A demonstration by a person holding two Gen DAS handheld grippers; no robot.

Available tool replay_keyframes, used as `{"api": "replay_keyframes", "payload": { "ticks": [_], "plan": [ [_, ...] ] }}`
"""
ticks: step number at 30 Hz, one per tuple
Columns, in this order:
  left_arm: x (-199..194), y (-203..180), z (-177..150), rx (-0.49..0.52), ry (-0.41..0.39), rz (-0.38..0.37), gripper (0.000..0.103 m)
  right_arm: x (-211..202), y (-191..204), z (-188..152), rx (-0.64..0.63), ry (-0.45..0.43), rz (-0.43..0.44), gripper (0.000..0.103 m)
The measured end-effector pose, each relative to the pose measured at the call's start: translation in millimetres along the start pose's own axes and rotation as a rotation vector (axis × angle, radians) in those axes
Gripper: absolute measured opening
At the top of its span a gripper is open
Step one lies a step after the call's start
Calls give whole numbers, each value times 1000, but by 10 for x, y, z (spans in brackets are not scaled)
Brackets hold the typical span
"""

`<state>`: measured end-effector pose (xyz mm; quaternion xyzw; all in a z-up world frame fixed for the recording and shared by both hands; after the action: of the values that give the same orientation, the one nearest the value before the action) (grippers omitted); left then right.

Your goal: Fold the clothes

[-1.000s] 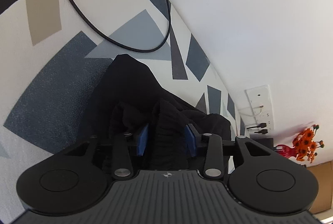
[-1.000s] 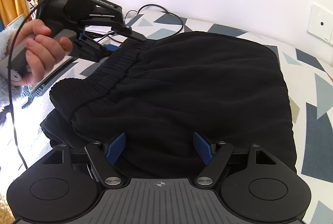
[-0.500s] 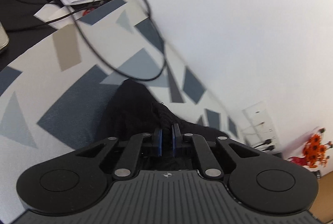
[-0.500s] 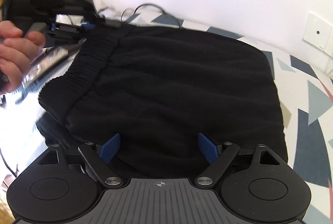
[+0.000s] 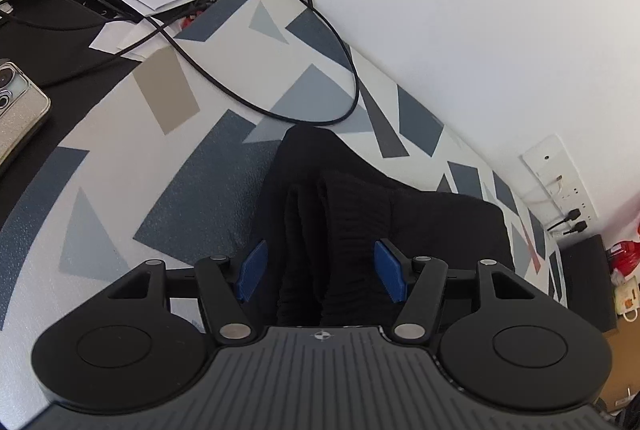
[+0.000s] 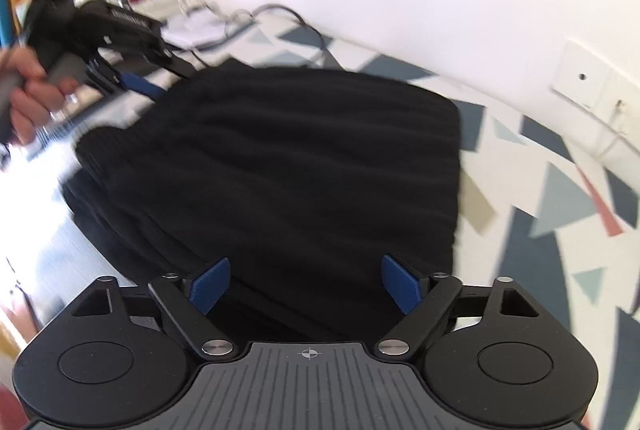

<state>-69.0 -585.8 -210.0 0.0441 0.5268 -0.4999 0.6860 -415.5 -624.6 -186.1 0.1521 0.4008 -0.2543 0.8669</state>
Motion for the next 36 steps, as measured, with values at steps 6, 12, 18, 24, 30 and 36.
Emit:
{"api": "replay_keyframes", "payload": {
  "ticks": [6, 12, 18, 24, 30, 36],
  "plan": [
    [170, -82, 43, -21, -18, 17, 37, 60, -26, -78, 20, 8, 37, 61],
    [256, -139, 92, 18, -33, 45, 34, -11, 130, -298, 15, 15, 52, 64],
    [2, -71, 55, 80, 8, 80, 57, -200, 111, -299, 93, -44, 75, 64],
    [-409, 86, -309, 62, 67, 64, 76, -334, -316, -257, 363, -179, 70, 73],
    [-502, 210, -765, -51, 128, 39, 90, -80, -433, -263, 410, -156, 8, 74],
    [-523, 316, -1062, -178, 156, 21, 93, 3, -406, -296, 342, -129, -4, 76]
  ]
}}
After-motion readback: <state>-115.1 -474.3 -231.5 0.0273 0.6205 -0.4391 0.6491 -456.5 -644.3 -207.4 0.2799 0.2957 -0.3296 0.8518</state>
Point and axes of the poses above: each gripper's, at about its wrist camera, not at the fingertips, and x roughly the way its jaws point, y to its left, z to its top, the point moved 6 cm from there along x, roughly the way its jaws point, and after that the axes turned 5 degrees about z, right-handed, at the moved point
